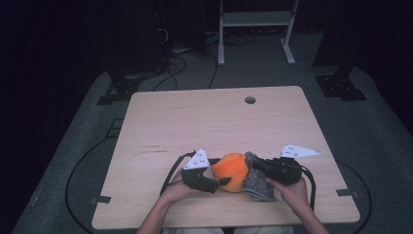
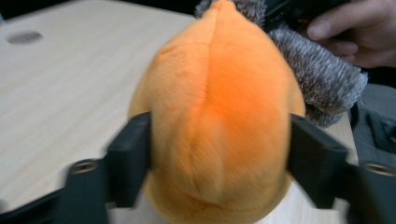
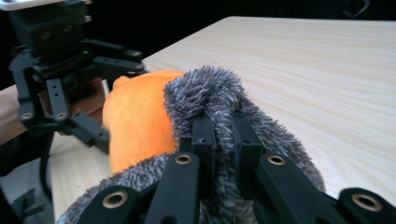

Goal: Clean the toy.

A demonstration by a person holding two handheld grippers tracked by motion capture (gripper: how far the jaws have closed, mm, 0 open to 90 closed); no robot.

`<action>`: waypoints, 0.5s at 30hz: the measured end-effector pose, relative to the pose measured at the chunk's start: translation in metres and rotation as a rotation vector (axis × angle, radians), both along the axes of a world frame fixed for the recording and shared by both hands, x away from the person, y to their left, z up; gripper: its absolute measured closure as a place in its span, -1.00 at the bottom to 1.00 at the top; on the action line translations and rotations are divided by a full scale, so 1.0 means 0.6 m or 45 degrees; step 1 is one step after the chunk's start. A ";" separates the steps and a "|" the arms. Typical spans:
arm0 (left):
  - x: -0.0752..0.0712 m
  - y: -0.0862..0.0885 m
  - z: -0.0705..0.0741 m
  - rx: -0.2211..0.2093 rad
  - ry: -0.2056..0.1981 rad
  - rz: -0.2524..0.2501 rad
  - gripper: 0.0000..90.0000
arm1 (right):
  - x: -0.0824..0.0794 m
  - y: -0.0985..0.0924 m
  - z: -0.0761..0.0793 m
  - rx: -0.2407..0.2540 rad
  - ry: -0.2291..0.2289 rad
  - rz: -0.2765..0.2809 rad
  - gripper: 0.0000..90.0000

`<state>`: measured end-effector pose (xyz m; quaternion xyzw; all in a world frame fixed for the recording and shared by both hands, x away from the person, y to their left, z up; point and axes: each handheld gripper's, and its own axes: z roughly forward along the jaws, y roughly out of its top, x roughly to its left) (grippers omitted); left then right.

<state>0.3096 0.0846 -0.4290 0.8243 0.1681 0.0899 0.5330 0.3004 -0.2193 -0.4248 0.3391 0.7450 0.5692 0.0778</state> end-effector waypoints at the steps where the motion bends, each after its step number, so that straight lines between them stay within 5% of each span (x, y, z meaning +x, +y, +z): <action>1: -0.002 0.001 0.005 -0.007 -0.014 0.008 -0.19 | -0.003 -0.005 0.009 0.004 -0.013 -0.009 0.82; 5: -0.011 -0.001 0.030 0.027 -0.043 0.001 -0.12 | -0.026 -0.003 0.046 0.062 -0.139 0.047 0.82; 7: -0.015 -0.002 0.031 0.040 -0.041 -0.035 -0.10 | -0.028 0.010 0.045 0.012 -0.162 0.065 0.82; 9: -0.014 -0.002 0.028 0.055 -0.041 -0.030 -0.11 | -0.021 0.019 0.031 -0.061 -0.157 0.058 0.82; 12: -0.009 -0.004 0.012 0.045 -0.030 -0.014 -0.23 | -0.007 0.011 0.010 -0.055 -0.074 0.023 0.82; 15: -0.009 -0.004 0.009 0.036 -0.037 -0.009 -0.22 | -0.007 0.001 0.014 -0.072 -0.066 -0.011 0.82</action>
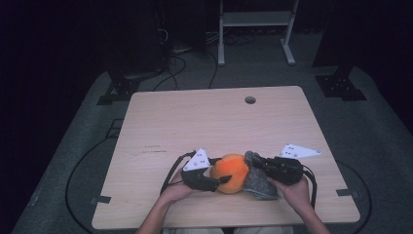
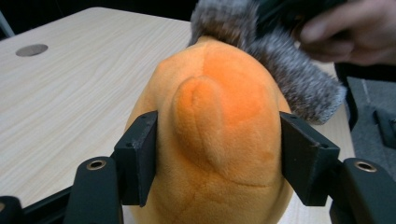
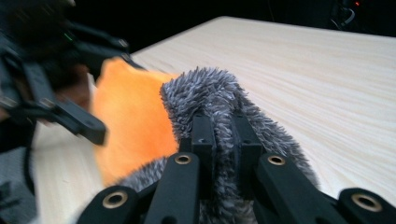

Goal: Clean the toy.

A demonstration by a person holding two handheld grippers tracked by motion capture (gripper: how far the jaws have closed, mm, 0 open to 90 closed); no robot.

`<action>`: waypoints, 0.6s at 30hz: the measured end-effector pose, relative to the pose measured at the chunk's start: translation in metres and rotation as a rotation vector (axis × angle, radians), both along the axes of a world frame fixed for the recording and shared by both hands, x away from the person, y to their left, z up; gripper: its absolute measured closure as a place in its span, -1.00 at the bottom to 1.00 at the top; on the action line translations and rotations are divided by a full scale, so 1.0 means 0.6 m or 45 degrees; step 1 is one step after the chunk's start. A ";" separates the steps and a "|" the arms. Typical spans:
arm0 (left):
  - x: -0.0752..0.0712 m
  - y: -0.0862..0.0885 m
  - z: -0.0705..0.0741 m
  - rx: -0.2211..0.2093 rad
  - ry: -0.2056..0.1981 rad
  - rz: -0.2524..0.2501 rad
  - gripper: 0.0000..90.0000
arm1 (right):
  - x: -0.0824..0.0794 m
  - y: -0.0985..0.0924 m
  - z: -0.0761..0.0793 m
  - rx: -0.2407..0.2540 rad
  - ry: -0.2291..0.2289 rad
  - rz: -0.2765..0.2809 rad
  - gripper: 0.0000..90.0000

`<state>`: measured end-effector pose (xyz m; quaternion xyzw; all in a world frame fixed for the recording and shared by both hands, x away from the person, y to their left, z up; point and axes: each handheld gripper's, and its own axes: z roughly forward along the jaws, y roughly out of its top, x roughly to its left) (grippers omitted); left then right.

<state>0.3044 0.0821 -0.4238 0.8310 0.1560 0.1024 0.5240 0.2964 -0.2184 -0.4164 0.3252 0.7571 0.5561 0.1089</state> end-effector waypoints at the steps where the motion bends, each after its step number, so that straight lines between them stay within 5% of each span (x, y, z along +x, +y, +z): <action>1: -0.001 -0.002 -0.001 -0.003 -0.001 0.000 -0.21 | -0.004 0.002 0.006 0.006 -0.016 0.010 0.82; 4: -0.004 -0.007 -0.002 0.006 -0.009 -0.015 -0.19 | -0.012 0.018 0.017 0.016 -0.066 0.091 0.82; 7: -0.001 -0.001 0.001 -0.026 0.023 -0.057 -0.42 | -0.007 0.023 0.005 -0.018 -0.049 0.085 0.82; 10: 0.004 -0.003 -0.011 -0.003 0.053 -0.012 -0.56 | -0.005 0.016 0.001 -0.037 -0.038 0.042 0.82; 15: -0.009 -0.017 -0.019 0.023 -0.036 -0.041 -0.13 | -0.013 0.016 0.019 0.051 -0.057 0.114 0.82; 18: -0.013 -0.017 -0.018 0.039 -0.049 -0.070 -0.08 | -0.011 0.020 0.020 -0.012 -0.080 0.124 0.82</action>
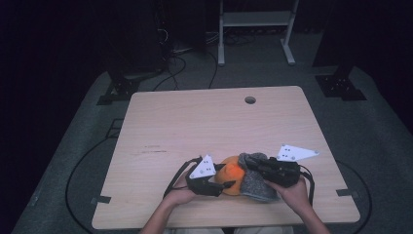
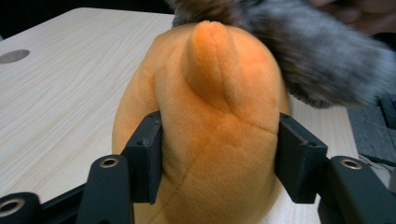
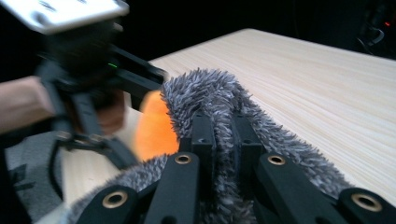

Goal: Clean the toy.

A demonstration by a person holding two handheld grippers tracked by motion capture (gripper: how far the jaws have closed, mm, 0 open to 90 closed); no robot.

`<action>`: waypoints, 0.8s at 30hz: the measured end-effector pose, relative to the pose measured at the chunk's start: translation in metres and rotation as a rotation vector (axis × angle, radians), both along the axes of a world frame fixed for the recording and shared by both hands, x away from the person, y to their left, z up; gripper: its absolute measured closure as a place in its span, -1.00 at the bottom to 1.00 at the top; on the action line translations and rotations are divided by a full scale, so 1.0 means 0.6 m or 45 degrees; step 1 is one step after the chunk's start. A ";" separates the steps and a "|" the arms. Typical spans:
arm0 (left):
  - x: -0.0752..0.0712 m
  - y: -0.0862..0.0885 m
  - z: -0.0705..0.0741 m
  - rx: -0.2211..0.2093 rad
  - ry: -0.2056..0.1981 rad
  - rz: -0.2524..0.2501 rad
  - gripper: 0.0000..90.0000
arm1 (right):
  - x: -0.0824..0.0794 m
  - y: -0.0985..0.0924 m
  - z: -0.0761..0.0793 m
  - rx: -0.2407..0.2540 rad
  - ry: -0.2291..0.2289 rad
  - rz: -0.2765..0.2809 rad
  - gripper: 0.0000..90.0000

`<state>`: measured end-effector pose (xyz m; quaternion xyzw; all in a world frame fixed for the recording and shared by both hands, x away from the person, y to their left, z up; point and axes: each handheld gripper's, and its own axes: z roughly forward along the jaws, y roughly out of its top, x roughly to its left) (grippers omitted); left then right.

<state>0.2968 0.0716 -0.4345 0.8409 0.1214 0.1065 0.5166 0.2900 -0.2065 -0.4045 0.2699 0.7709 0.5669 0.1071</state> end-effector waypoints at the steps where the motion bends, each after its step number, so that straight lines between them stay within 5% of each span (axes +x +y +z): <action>1: 0.001 0.002 0.000 -0.006 0.008 -0.001 -0.08 | 0.005 -0.005 -0.005 0.000 0.018 -0.024 0.82; 3: 0.005 0.002 0.000 -0.040 0.031 0.015 -0.15 | 0.014 -0.019 -0.016 -0.036 0.037 -0.084 0.82; 6: 0.010 -0.004 -0.002 -0.028 0.069 0.086 -0.61 | 0.008 -0.026 -0.016 -0.038 0.059 -0.103 0.82; 11: -0.005 -0.011 -0.009 -0.002 0.001 -0.007 -0.21 | -0.012 0.000 0.011 0.016 0.010 0.054 0.82; 13: -0.009 -0.013 -0.007 0.031 -0.020 -0.017 -0.18 | -0.011 0.009 0.014 -0.035 -0.008 0.056 0.82; 15: -0.006 -0.009 -0.006 0.016 -0.001 -0.023 -0.19 | -0.002 0.004 0.005 -0.019 0.017 0.036 0.82; 18: -0.002 -0.015 -0.002 0.005 0.026 0.008 -0.62 | -0.003 0.001 0.000 -0.009 0.048 0.038 0.82; 19: -0.003 -0.018 -0.003 0.010 0.017 0.014 -0.63 | -0.006 0.003 0.004 -0.002 0.043 0.045 0.82; 21: -0.008 -0.016 -0.007 0.018 -0.030 -0.007 -0.42 | -0.009 0.008 0.009 0.010 0.029 0.077 0.82; 24: -0.007 -0.011 -0.008 0.013 -0.018 -0.016 -0.25 | 0.002 0.001 0.003 -0.009 0.036 0.033 0.82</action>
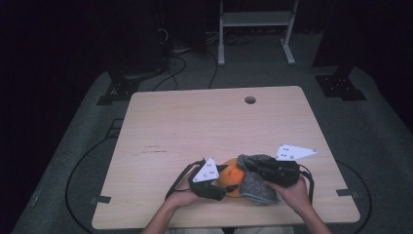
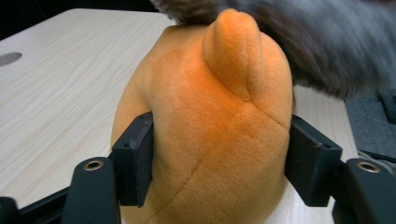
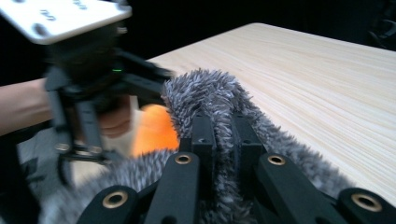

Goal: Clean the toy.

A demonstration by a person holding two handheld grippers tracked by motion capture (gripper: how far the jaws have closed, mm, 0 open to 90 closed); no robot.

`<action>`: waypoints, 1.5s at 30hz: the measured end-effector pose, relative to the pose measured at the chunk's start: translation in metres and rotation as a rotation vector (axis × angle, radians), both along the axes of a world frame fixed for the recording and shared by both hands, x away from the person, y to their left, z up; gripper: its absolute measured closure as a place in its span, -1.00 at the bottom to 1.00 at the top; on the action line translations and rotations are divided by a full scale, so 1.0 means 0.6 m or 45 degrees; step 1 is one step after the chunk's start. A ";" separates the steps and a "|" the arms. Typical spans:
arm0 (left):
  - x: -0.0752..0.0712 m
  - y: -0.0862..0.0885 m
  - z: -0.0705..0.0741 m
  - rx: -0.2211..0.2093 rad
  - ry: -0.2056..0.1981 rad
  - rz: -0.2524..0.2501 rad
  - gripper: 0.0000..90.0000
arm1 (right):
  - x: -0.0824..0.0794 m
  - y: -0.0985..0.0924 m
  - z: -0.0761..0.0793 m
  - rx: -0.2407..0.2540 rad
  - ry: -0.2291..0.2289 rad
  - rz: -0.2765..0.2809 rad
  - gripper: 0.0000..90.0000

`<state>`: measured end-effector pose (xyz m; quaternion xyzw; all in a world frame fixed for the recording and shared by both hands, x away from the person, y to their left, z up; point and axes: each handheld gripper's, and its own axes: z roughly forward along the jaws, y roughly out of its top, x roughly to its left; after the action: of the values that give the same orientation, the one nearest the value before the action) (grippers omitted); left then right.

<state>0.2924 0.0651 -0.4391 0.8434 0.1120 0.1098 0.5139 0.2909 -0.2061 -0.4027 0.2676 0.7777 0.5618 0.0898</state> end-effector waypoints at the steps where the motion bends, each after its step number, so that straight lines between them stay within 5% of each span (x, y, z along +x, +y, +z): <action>1: 0.000 0.001 0.000 0.004 -0.003 -0.006 -0.24 | 0.005 -0.007 -0.004 -0.015 -0.002 -0.035 0.82; 5: 0.000 0.003 0.000 0.011 -0.013 -0.014 -0.24 | 0.021 -0.049 -0.027 -0.003 0.096 -0.145 0.82; 7: -0.001 0.002 0.000 0.013 -0.020 -0.012 -0.24 | 0.020 -0.059 -0.030 0.030 0.144 -0.109 0.82; 11: -0.007 -0.005 -0.002 0.027 -0.042 -0.022 -0.23 | 0.000 -0.026 -0.002 0.077 0.089 0.059 0.83; 14: -0.007 -0.001 -0.002 0.033 -0.038 -0.018 -0.23 | -0.004 0.003 0.006 -0.026 -0.003 0.058 0.83; 19: -0.005 0.001 -0.002 0.036 -0.043 -0.037 -0.23 | 0.021 -0.035 -0.022 0.015 0.096 -0.056 0.83; 23: 0.000 0.008 -0.003 0.021 -0.026 -0.032 -0.24 | 0.025 -0.062 -0.034 -0.010 0.140 -0.131 0.83; 27: 0.005 0.013 -0.004 0.004 -0.005 -0.015 -0.24 | 0.015 -0.056 -0.017 0.067 0.105 -0.083 0.83; 30: 0.009 0.019 -0.005 -0.007 0.008 -0.001 -0.25 | 0.015 -0.045 -0.024 -0.002 0.089 -0.085 0.83; 34: 0.016 0.028 -0.007 -0.041 0.043 0.020 -0.25 | 0.028 -0.068 -0.041 -0.042 0.176 -0.179 0.83; 39: 0.022 0.031 -0.009 -0.072 0.074 0.059 -0.25 | 0.012 -0.056 -0.018 0.039 0.079 -0.074 0.83; 42: 0.024 0.032 -0.008 -0.080 0.091 0.081 -0.27 | 0.025 -0.058 -0.038 -0.034 0.142 -0.131 0.83; 43: 0.023 0.031 -0.008 -0.079 0.088 0.082 -0.27 | 0.028 -0.062 -0.045 -0.031 0.181 -0.137 0.83; 45: 0.023 0.029 -0.009 -0.087 0.093 0.089 -0.28 | 0.023 -0.064 -0.039 -0.001 0.163 -0.124 0.83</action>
<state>0.3062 0.0826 -0.4443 0.8245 0.1636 0.0928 0.5337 0.3045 -0.2448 -0.4259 0.3405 0.7682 0.5380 0.0671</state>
